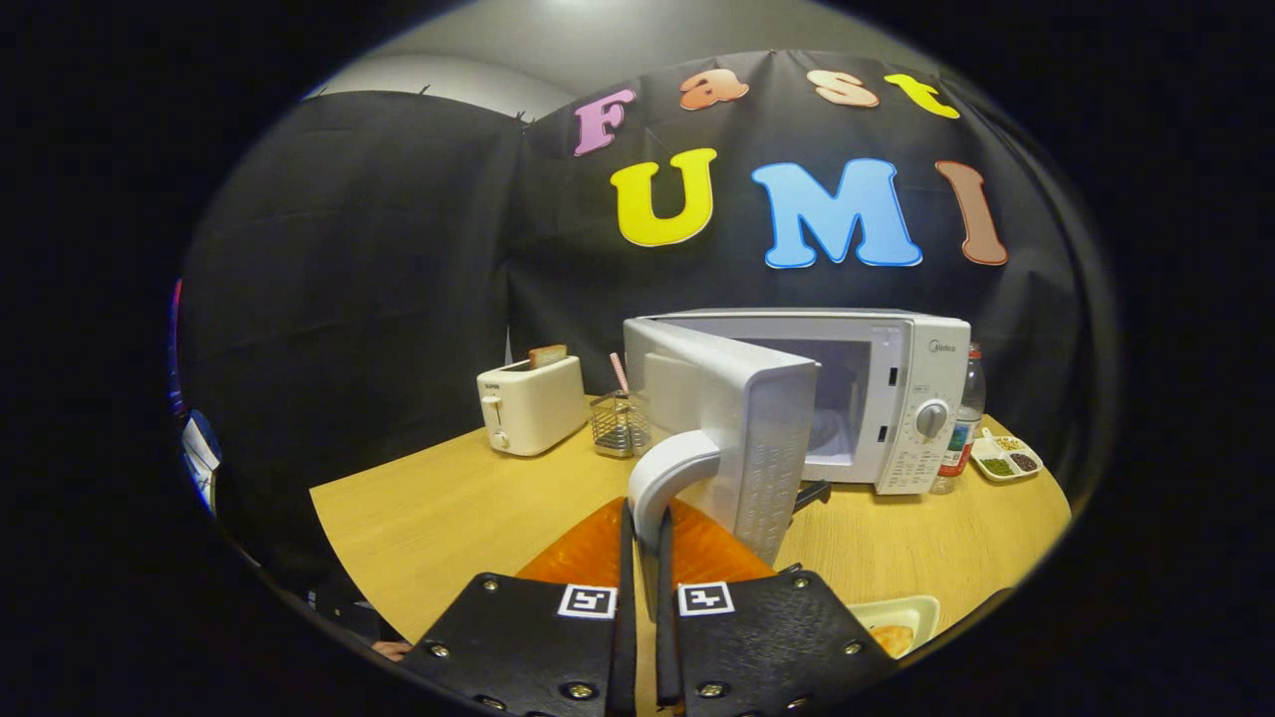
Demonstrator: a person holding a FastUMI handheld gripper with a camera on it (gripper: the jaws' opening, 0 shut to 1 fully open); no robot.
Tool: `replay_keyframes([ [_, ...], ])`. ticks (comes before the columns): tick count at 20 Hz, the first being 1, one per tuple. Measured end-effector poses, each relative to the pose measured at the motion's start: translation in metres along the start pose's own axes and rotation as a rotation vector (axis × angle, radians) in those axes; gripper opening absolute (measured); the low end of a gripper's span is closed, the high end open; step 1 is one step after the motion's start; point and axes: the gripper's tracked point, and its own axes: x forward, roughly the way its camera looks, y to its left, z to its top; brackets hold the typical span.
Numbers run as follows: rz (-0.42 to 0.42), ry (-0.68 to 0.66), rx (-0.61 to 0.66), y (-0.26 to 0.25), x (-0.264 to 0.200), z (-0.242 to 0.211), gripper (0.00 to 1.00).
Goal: Open the microwave, put the food inside, and close the microwave door.
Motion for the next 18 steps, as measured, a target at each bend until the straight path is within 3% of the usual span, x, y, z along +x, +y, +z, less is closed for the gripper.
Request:
replay_keyframes([
  [11,-0.307,-0.071,-0.007,0.095,0.015,0.0,0.1],
  [15,-0.368,-0.109,-0.054,0.123,0.017,0.001,0.1],
  [18,-0.366,-0.156,-0.09,0.143,0.012,0.005,0.1],
])
